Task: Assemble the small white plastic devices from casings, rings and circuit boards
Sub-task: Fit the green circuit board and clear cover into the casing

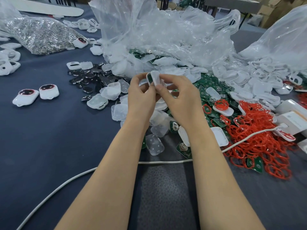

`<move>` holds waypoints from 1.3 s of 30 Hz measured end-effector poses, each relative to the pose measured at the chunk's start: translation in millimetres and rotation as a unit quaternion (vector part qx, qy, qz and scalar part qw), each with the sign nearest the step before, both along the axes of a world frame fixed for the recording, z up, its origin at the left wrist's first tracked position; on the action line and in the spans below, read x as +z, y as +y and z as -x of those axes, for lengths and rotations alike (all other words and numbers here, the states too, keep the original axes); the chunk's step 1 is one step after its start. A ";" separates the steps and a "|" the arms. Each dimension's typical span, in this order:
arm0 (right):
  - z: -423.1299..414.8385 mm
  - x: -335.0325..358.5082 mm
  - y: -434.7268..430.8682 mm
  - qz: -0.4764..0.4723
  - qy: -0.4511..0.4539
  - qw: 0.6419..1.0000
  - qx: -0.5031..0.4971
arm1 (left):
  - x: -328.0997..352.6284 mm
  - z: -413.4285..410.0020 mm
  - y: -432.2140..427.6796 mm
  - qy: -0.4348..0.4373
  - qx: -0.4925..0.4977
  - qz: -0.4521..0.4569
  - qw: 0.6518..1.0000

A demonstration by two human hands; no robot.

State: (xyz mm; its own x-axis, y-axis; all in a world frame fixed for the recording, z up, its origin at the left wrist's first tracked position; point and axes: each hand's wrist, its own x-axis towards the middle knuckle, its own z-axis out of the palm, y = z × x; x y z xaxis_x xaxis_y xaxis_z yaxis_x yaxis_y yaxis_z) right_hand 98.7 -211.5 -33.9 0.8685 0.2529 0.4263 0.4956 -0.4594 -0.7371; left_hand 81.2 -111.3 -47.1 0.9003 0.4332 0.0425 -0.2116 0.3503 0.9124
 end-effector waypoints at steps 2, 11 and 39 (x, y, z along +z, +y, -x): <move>-0.2 0.6 -0.3 -0.032 0.024 0.999 -0.005 | -0.5 -0.2 -0.8 -0.006 -0.002 -0.023 1.000; -6.3 1.1 -7.3 -0.092 0.116 0.989 0.017 | -1.8 -0.3 -0.7 -0.014 -0.026 -0.072 0.997; -14.8 -3.6 -14.0 -0.149 0.115 0.982 -0.019 | 4.2 -0.1 -2.3 0.030 -0.089 -0.009 0.996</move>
State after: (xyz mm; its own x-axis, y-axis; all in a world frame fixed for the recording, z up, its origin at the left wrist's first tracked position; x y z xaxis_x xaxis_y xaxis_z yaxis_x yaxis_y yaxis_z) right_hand 113.6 -225.5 -37.5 0.9567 0.1120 0.2686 0.2876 -0.2212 -0.9319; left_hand 81.3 -113.7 -42.9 0.9638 0.2666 -0.0071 -0.0931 0.3612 0.9278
